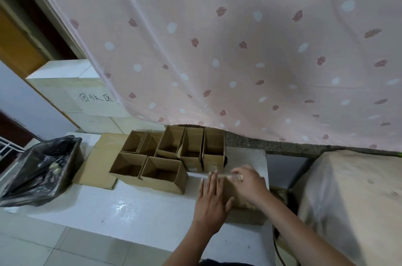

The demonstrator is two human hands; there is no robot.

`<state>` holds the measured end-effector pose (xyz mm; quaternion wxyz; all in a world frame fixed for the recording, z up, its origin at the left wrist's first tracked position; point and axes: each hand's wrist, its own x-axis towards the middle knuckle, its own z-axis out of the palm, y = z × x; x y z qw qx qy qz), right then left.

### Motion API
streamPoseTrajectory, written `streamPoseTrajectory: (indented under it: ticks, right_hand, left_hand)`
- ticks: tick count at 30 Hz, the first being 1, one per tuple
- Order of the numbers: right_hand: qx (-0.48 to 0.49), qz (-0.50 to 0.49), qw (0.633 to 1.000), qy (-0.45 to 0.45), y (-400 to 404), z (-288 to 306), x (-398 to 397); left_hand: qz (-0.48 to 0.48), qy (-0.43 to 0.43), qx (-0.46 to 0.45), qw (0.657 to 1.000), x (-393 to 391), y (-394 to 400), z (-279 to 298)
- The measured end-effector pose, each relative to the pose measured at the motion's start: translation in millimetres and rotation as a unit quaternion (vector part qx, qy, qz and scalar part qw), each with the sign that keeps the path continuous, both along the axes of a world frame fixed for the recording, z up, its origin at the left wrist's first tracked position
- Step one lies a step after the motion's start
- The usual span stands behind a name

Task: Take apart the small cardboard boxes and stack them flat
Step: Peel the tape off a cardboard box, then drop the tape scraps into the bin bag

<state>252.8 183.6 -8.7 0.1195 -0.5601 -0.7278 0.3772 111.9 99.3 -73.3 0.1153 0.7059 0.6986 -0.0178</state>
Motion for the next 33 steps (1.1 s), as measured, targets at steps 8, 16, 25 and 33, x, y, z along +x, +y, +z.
streamPoseTrajectory:
  ticks: [8, 16, 25, 33]
  right_hand:
    - [-0.089, 0.053, 0.992, 0.072, -7.9, 5.7, -65.1]
    - [-0.008, 0.164, 0.986, 0.034, -49.9, 20.1, -165.1]
    - [-0.001, 0.233, 0.972, 0.020, -117.8, 28.3, -318.5]
    - [0.045, 0.224, 0.973, -0.002, -167.7, 30.6, -444.8]
  left_hand:
    - [0.169, -0.001, 0.013, 0.986, -90.0, -26.5, 30.7]
    - [0.262, -0.002, 0.022, 0.965, -185.0, -75.2, 49.4]
    - [0.295, 0.023, 0.030, 0.955, -325.8, -153.6, 56.9]
    - [0.291, 0.059, 0.014, 0.955, -442.7, -220.3, 65.8]
